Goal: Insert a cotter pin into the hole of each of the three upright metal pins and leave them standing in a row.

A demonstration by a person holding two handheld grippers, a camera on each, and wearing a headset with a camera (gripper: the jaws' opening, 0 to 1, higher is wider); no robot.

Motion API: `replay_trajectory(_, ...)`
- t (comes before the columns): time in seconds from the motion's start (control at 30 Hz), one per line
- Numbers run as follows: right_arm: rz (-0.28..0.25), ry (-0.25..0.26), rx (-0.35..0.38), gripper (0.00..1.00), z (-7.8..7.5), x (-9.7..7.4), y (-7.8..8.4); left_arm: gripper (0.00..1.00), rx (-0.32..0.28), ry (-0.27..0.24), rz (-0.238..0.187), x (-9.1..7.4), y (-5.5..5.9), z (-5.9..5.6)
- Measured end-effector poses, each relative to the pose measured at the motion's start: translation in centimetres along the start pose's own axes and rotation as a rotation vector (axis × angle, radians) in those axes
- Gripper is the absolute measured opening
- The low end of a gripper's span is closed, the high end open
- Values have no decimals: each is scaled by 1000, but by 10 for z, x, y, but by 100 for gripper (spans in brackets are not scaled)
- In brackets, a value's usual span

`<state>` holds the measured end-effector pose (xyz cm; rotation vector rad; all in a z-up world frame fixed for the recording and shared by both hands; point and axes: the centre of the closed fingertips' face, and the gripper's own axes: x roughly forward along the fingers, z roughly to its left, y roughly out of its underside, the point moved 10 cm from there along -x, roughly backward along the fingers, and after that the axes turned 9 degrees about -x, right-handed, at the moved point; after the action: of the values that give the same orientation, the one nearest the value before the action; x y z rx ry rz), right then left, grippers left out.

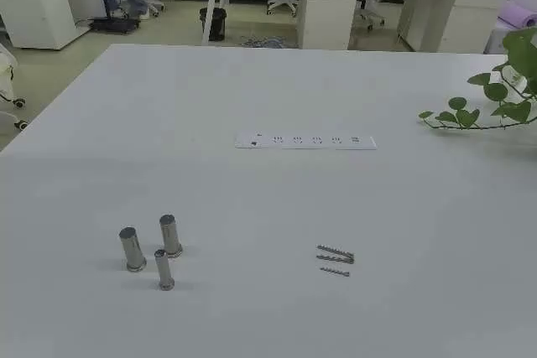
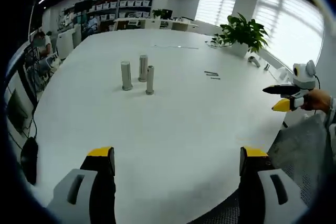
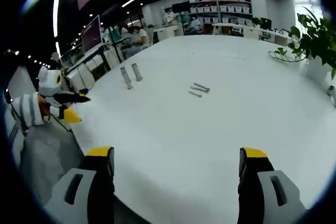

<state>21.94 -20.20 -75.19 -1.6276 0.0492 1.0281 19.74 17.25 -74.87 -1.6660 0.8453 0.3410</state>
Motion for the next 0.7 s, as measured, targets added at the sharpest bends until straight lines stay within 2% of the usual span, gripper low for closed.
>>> replay_trajectory(0.1,-2,3,-8,100,0,1,-2,100,0,4,-25,0,-3,0)
replay_trajectory(0.17,-1,1,-7,100,1,1,-2,100,13,9,-26,0,-4,-1)
replay_trajectory(0.27,0,0,-16,100,2,1,-4,100,35,15,-1,1,-3,-2)
replay_trajectory(0.43,4,13,-14,100,1,0,-4,100,30,14,3,3,0,-2)
replay_trajectory(0.57,-3,24,-9,100,0,-1,-5,100,43,-1,35,6,5,2)
replay_trajectory(0.7,-11,19,2,100,0,0,-6,100,32,-6,-20,3,0,2)
